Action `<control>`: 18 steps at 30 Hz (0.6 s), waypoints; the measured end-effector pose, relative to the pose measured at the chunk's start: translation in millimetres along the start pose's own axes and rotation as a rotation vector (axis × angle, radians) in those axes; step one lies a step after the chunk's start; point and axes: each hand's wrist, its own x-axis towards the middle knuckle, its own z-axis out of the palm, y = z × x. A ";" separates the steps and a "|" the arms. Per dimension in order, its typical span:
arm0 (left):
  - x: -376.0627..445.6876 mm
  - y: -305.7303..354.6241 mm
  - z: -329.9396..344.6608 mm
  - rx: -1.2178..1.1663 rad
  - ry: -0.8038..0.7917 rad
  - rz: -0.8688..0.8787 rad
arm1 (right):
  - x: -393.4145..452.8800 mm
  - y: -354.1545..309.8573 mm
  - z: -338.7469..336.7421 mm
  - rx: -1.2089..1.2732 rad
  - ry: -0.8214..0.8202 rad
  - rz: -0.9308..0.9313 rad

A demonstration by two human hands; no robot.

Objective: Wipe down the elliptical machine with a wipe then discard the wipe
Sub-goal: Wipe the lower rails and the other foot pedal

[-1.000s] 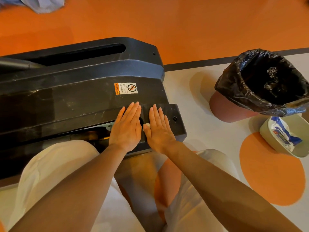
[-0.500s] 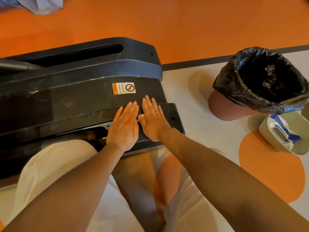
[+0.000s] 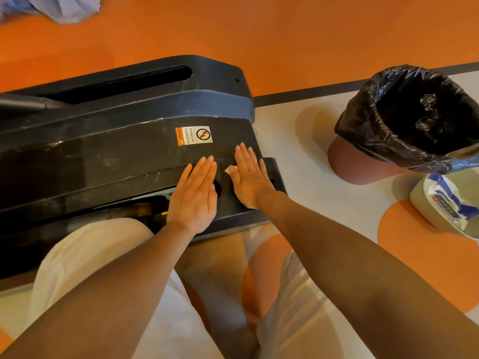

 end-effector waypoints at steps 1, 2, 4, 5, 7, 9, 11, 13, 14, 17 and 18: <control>0.1 -0.3 0.0 0.001 0.002 -0.003 | 0.2 1.8 0.9 0.002 0.009 0.011; 0.2 -0.2 0.1 0.001 0.004 -0.004 | -0.1 4.1 1.9 0.005 0.018 0.024; -0.1 0.3 -0.4 -0.009 0.003 -0.004 | -1.3 9.5 3.9 0.008 0.036 0.060; 0.0 0.4 -0.6 -0.016 0.004 -0.006 | -2.2 12.5 4.9 0.016 0.042 0.082; 0.2 0.3 -0.7 -0.025 0.007 -0.009 | -5.7 19.3 7.5 0.044 0.055 0.125; 0.3 0.8 -0.9 -0.027 0.008 -0.011 | -11.5 26.4 10.8 0.059 0.076 0.160; 0.2 0.7 -0.7 -0.029 0.004 -0.013 | -18.4 31.3 15.6 0.074 0.088 0.192; 0.3 0.6 -0.6 -0.036 0.003 -0.020 | -27.8 33.1 21.1 0.089 0.098 0.207; 0.4 0.7 -0.2 -0.041 0.003 -0.023 | -33.6 33.0 23.8 0.098 0.106 0.200; 0.9 1.1 1.0 -0.046 -0.005 -0.029 | -51.9 28.8 35.6 0.131 0.149 0.149; 1.1 1.1 1.2 -0.049 -0.005 -0.031 | -57.3 25.3 40.5 0.158 0.192 0.119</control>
